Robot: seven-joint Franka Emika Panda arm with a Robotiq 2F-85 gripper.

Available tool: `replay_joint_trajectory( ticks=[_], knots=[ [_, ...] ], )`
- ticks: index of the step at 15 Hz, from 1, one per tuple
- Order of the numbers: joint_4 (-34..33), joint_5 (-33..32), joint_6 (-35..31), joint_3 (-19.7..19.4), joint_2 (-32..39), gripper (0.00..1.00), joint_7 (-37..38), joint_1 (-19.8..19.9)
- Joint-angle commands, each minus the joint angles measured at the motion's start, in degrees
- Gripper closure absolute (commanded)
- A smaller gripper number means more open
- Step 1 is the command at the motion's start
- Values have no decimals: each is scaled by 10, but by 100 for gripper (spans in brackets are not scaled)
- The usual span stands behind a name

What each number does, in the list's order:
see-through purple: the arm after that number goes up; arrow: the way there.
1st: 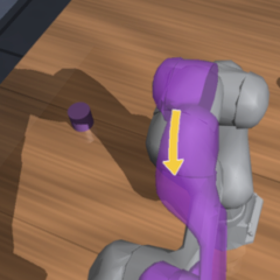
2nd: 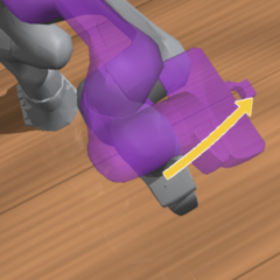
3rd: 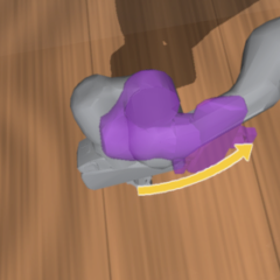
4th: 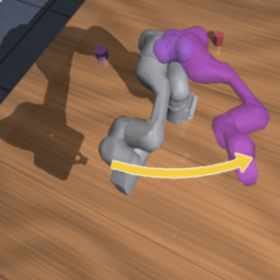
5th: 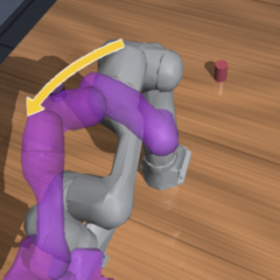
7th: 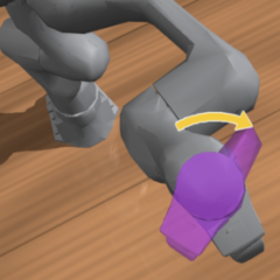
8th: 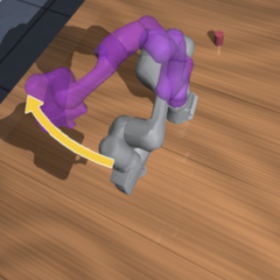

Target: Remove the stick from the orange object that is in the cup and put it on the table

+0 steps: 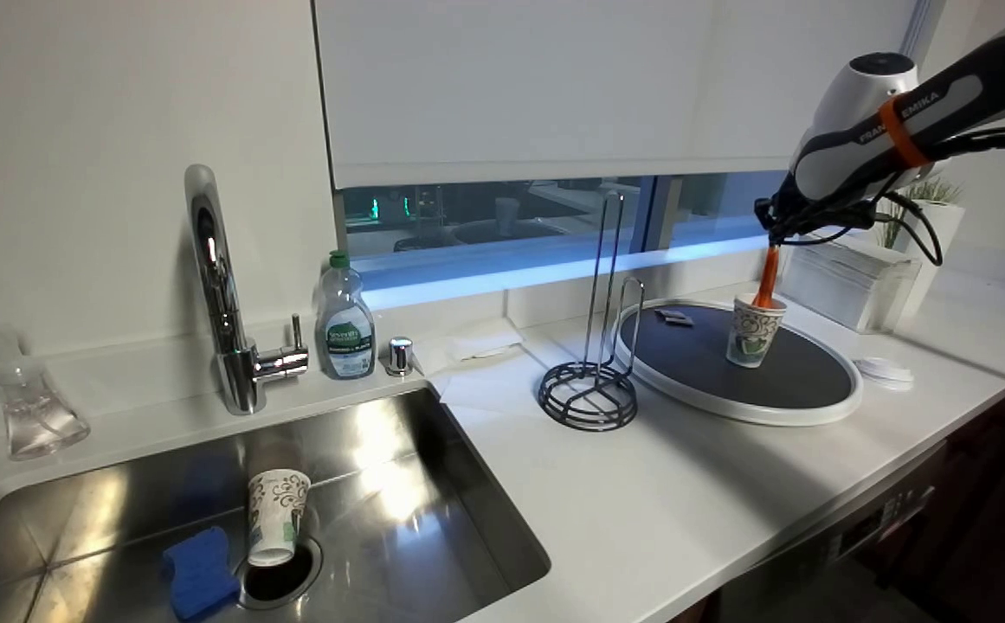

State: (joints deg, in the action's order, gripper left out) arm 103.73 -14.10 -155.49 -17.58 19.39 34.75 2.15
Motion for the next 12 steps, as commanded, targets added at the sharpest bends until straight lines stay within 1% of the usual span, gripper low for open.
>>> replay_joint_trajectory(
  ticks=[1,4,5,6,7,8,9,10,11,12],
  knots=[
    [7,-13,-23,-13,-1,98,6,-9],
    [8,-18,-27,-13,-3,98,11,-8],
    [9,-21,-28,-14,-3,89,12,-9],
    [11,-22,-27,-13,-3,73,11,-9],
    [13,-25,-28,-13,-3,62,11,-10],
    [15,-27,-28,-12,-4,61,11,-11],
    [16,-30,-29,-12,-4,57,11,-12],
    [16,-31,-29,-12,-4,68,11,-13],
    [16,-30,-29,-11,-4,84,9,-13],
    [15,-30,-29,-11,-4,85,9,-13]
  ],
)
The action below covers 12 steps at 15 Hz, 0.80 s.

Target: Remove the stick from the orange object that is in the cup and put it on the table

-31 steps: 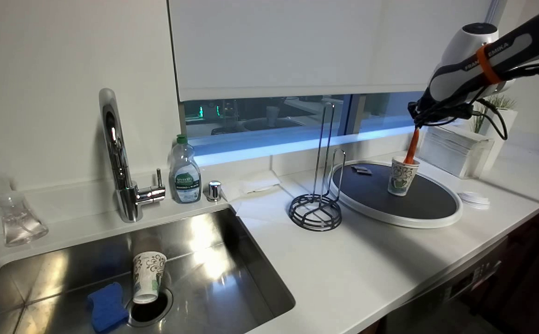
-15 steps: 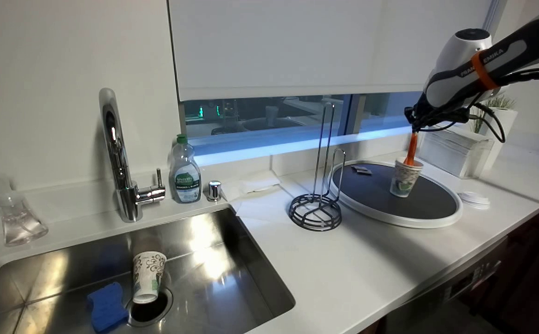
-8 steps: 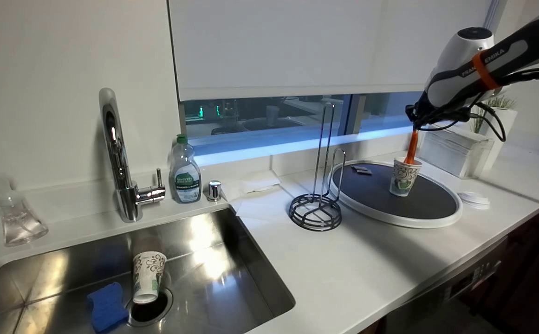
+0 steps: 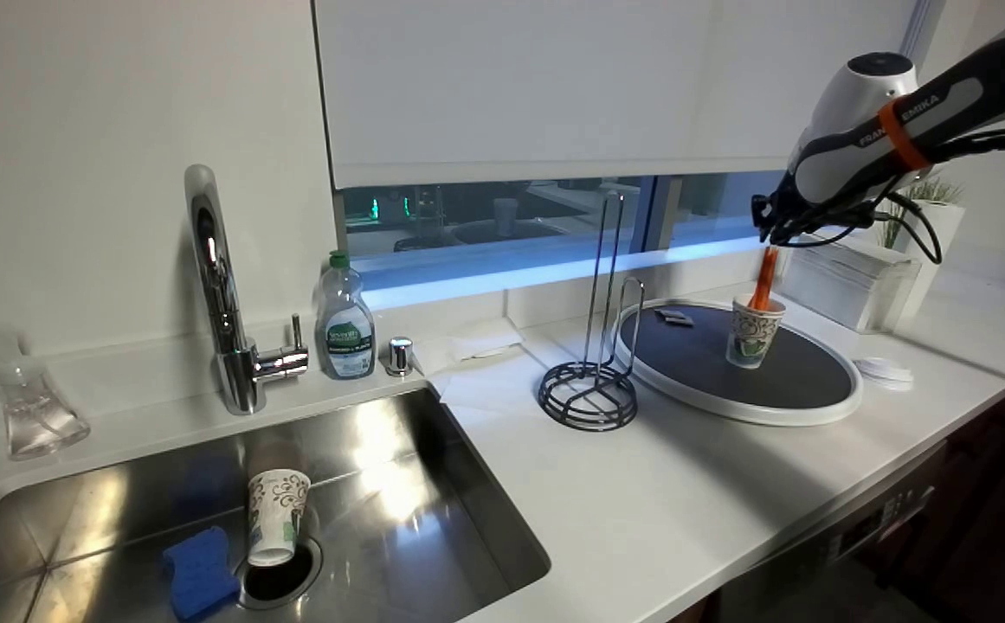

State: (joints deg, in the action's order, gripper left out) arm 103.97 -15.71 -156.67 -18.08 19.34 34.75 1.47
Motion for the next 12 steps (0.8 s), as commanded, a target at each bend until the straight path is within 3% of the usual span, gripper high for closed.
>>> replay_joint_trajectory(
  ticks=[1,2,3,12],
  knots=[
    [12,-14,-18,-6,-3,91,9,-7],
    [12,-14,-18,-6,-3,99,8,-7],
    [12,-14,-18,-7,-4,100,8,-7],
    [15,-22,-44,-14,-21,98,15,-11]
  ],
)
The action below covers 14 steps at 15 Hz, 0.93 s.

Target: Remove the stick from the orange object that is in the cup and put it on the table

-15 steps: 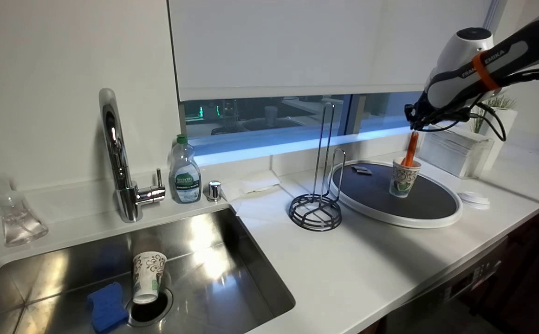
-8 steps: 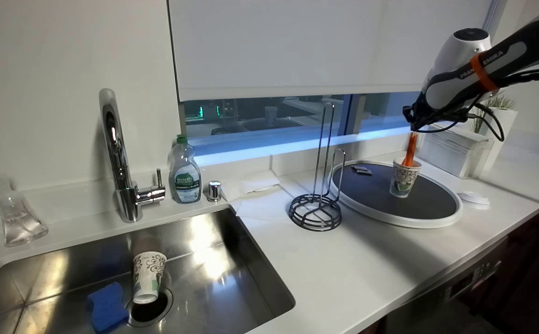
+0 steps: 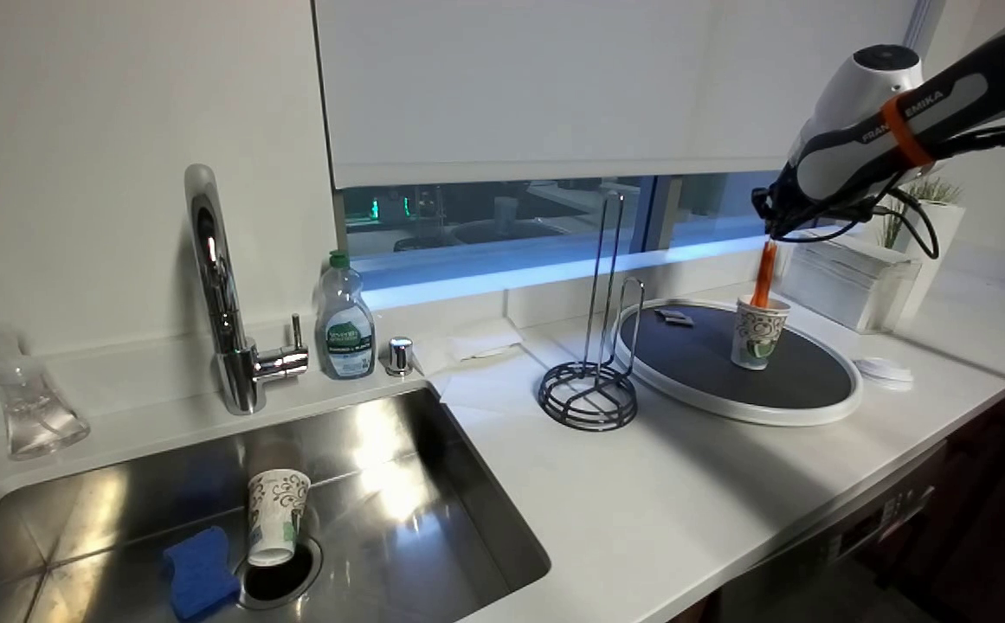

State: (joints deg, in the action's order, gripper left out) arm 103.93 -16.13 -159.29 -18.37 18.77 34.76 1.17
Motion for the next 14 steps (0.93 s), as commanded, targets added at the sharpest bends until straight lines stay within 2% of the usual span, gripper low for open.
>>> replay_joint_trajectory(
  ticks=[1,7,14],
  knots=[
    [15,-18,-21,-13,-18,98,16,-9],
    [17,-34,-25,-30,-42,98,29,-18],
    [17,-103,-27,-61,-84,98,95,-45]
  ],
)
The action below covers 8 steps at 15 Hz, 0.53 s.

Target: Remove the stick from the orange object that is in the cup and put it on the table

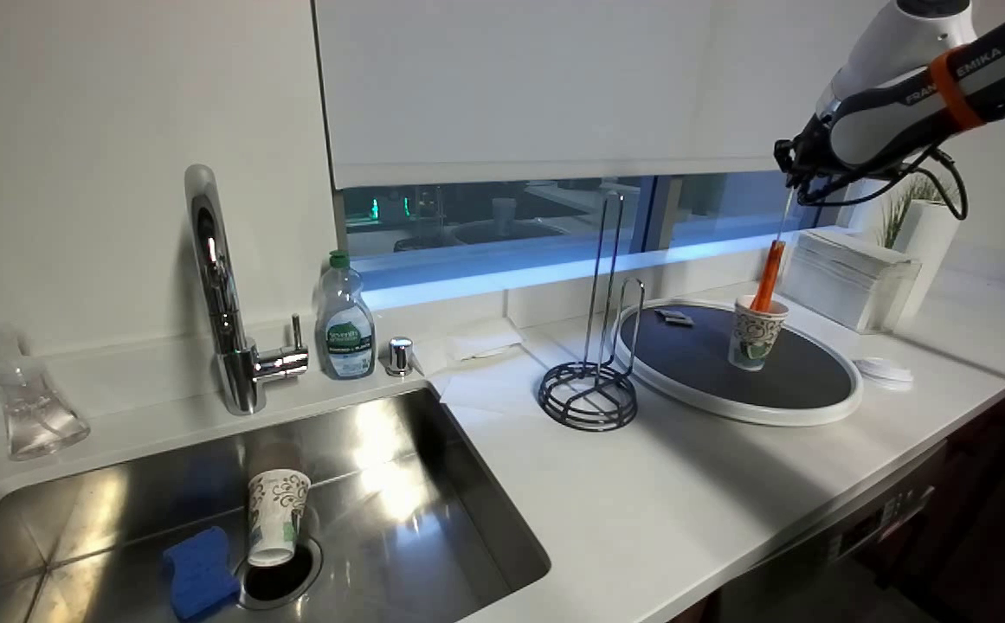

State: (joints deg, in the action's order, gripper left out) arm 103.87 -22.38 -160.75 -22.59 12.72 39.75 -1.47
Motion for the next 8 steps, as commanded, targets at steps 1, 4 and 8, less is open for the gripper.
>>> replay_joint_trajectory(
  ticks=[1,4,8],
  knots=[
    [16,-51,-11,-22,-28,98,56,-21],
    [13,-89,-10,-30,-41,98,92,-29],
    [7,-143,-9,-38,-56,98,141,-37]
  ],
)
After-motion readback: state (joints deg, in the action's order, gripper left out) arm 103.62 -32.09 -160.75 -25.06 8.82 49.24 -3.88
